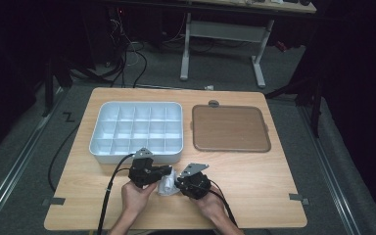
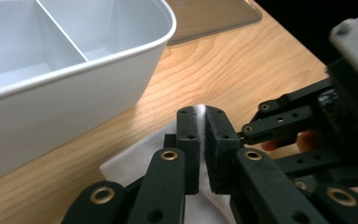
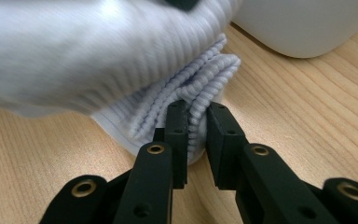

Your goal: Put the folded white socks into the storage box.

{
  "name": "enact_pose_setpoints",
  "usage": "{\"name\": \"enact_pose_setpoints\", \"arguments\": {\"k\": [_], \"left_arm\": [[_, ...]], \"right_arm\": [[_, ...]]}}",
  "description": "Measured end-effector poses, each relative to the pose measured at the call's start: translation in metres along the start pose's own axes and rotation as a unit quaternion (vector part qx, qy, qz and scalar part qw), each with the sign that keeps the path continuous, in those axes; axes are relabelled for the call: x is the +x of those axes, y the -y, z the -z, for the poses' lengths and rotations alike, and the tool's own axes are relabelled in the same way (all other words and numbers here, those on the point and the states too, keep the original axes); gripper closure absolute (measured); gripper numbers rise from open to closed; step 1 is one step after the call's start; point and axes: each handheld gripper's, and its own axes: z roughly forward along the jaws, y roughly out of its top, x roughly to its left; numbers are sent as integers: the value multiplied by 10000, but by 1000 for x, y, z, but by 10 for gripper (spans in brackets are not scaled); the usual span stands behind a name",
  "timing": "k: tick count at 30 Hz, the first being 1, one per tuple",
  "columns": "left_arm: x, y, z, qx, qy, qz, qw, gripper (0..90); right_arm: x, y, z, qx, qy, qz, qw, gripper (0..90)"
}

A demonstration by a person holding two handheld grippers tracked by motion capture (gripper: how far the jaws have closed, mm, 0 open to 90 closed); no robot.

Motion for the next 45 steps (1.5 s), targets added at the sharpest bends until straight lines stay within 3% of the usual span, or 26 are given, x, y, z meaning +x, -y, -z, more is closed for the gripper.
{"name": "enact_pose_setpoints", "arguments": {"k": [22,39,42,43,45], "left_arm": [[10,12,-21,97,-98,-104,9999,856],[15,19,-23,87,-138,-273,9995,858],[15,20,-23,118,-162,-369,9991,858],[14,22,-24,119,-178,-521,9984,858],[13,23,-25,154,-197,-622,9978,858]], "right_arm": [[-3,2,0,-54,-78,-108,9999,757],[-3,3,2,-24,-33,-198,9998,689],[-3,3,2,-31,-53,-228,9997,683],[-3,2,2,-24,-57,-230,9997,681],[-3,3,2,-33,-46,-220,9997,674]]}}
